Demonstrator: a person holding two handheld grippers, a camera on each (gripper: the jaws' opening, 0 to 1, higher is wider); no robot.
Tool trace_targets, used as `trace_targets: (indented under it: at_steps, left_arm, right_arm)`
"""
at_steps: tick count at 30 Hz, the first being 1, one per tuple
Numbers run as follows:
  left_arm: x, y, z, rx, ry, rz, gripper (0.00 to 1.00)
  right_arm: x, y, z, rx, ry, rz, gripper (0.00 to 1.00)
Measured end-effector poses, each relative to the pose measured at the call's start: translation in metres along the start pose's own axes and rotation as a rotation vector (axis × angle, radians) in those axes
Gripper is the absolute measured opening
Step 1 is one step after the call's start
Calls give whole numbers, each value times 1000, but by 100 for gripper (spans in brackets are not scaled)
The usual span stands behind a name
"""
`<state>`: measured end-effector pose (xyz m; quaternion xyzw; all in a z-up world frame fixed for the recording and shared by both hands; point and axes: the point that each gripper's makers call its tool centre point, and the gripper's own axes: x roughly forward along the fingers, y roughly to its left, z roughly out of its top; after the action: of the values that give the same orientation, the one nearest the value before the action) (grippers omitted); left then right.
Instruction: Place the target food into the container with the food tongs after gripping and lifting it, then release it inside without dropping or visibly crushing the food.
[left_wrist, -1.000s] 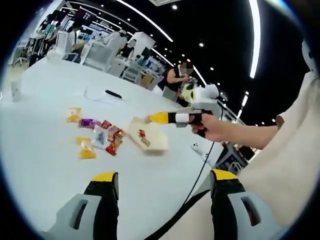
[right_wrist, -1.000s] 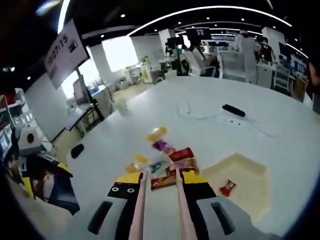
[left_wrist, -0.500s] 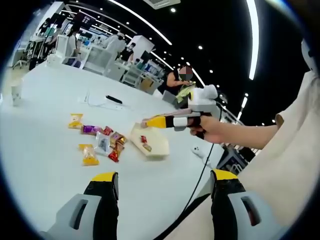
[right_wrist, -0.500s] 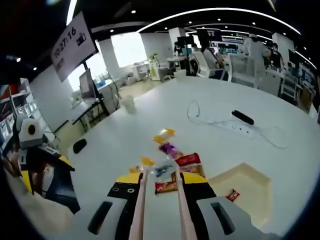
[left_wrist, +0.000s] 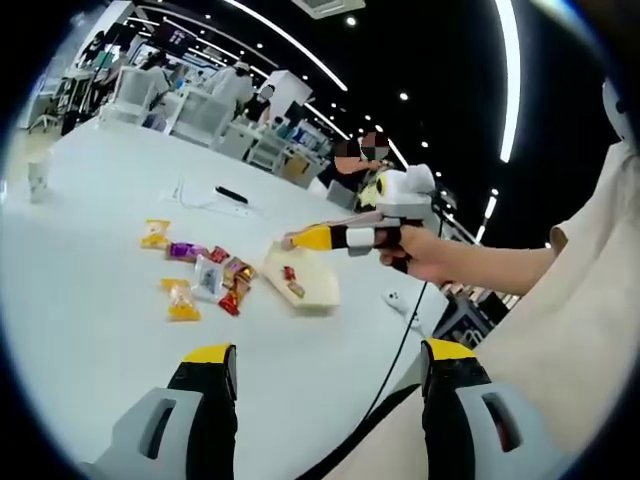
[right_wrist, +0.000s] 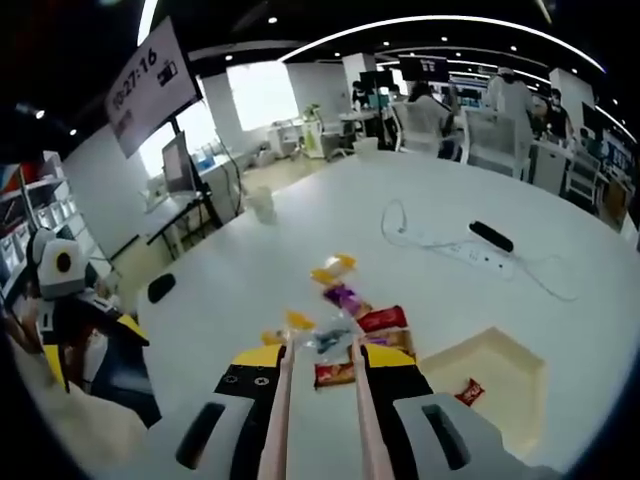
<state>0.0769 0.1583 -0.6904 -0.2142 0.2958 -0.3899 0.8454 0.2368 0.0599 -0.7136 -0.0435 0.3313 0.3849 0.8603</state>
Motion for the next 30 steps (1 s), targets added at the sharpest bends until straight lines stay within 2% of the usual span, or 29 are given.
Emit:
trace_targets:
  at_steps: [11, 14, 23, 30]
  left_arm:
    - [-2, 9, -1, -7, -8, 13, 75]
    - [-2, 11, -4, -16, -10, 22, 75]
    - [11, 10, -6, -15, 19, -9, 75]
    - [14, 5, -4, 1, 19, -23, 76]
  right_arm:
    - [6, 6, 0, -50, 42, -4, 29]
    - [7, 7, 0, -42, 56, -5, 29]
    - [4, -5, 6, -22, 46, -26, 29]
    - [2, -4, 5, -66, 64, -20, 29]
